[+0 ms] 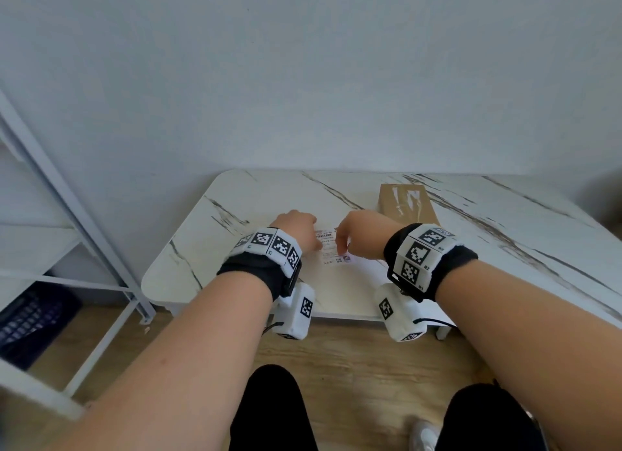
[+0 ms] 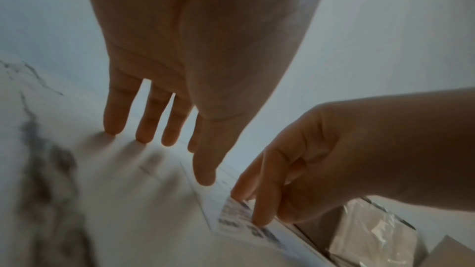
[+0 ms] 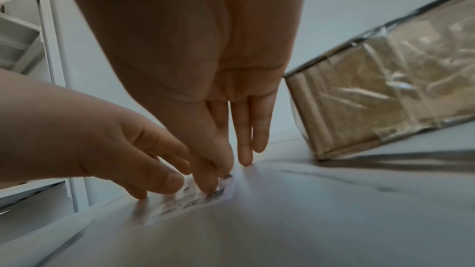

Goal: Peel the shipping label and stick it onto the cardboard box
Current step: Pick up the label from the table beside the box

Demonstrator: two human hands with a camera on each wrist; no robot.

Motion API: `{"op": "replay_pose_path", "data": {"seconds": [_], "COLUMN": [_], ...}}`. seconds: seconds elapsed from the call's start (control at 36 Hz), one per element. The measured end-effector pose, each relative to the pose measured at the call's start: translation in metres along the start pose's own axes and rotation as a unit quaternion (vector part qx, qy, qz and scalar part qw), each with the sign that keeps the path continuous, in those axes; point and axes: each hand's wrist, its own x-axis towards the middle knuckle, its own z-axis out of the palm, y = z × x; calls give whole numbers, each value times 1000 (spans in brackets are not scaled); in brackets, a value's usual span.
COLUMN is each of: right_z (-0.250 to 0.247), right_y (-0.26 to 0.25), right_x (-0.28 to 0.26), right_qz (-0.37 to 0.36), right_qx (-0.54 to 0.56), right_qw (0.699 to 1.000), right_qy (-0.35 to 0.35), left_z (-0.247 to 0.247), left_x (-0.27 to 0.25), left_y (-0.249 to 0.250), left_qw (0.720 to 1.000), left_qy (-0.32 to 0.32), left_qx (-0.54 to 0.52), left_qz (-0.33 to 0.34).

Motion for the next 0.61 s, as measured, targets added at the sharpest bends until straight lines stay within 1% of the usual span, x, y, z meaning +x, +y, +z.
{"op": "replay_pose_path", "data": {"seconds": [0.08, 0.17, 0.33, 0.47, 0.56, 0.61], "right_z": [-1, -1, 2, 4, 5, 6], "right_y": [1, 2, 1, 3, 8, 11], "right_x": [-1, -2, -1, -4, -7, -9], "right_qz": [-6, -6, -4, -1, 3, 11], "right_qx": [6, 14, 30, 33, 72, 104], "right_qw": [1000, 1000, 999, 999, 997, 993], "right_qy": [4, 4, 16, 23, 42, 56], "left_z": [3, 2, 1, 0, 1, 1], "left_x": [-2, -4, -6, -10, -13, -15], "left_y": [4, 7, 6, 7, 10, 10], "left_qw": [999, 999, 1000, 998, 997, 994], "left_qy": [-14, -11, -11, 11, 25, 39], "left_qx": [38, 38, -23, -62, -71, -101], "left_qz": [6, 6, -13, -12, -8, -10]}}
